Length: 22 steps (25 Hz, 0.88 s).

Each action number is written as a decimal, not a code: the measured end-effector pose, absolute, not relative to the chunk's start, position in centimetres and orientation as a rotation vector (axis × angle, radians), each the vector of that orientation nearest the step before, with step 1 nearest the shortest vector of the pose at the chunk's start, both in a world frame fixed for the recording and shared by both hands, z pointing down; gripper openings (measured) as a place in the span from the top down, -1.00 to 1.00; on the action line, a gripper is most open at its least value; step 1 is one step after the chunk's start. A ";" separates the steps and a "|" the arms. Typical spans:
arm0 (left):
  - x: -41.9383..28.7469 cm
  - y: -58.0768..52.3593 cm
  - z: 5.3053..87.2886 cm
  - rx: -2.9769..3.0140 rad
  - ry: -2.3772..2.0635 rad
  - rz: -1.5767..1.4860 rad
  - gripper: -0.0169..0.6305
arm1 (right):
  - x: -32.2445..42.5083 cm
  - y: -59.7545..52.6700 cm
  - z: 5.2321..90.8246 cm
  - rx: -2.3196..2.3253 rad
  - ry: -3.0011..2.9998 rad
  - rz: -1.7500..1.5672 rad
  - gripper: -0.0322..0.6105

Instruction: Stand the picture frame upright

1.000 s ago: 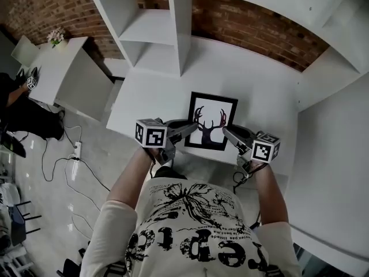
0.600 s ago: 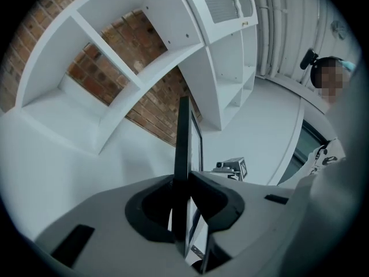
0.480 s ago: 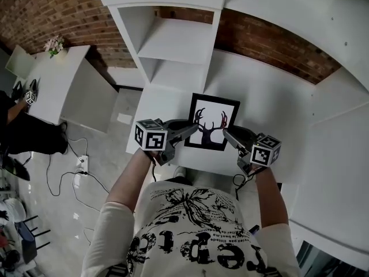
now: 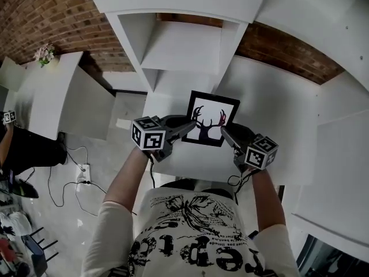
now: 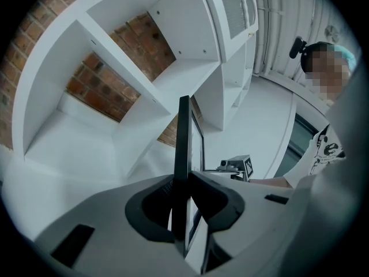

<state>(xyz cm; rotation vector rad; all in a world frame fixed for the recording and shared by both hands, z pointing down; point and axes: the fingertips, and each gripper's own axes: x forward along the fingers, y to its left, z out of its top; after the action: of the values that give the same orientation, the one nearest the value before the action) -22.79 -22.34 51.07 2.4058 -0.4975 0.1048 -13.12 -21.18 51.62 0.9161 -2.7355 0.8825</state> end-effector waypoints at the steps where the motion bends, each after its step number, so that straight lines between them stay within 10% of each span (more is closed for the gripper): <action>1: -22.7 -22.4 51.0 2.417 -0.490 0.105 0.69 | -13.1 -21.2 51.7 0.926 -2.730 0.872 0.58; 22: -22.9 -29.2 55.4 2.774 -0.563 0.357 0.67 | -13.4 -28.8 55.7 1.019 -2.638 0.527 0.60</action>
<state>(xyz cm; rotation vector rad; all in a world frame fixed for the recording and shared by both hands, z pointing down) -22.88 -29.24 55.38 2.7743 -0.5630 0.3575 -13.43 -28.83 55.69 1.0187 -2.6376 0.5265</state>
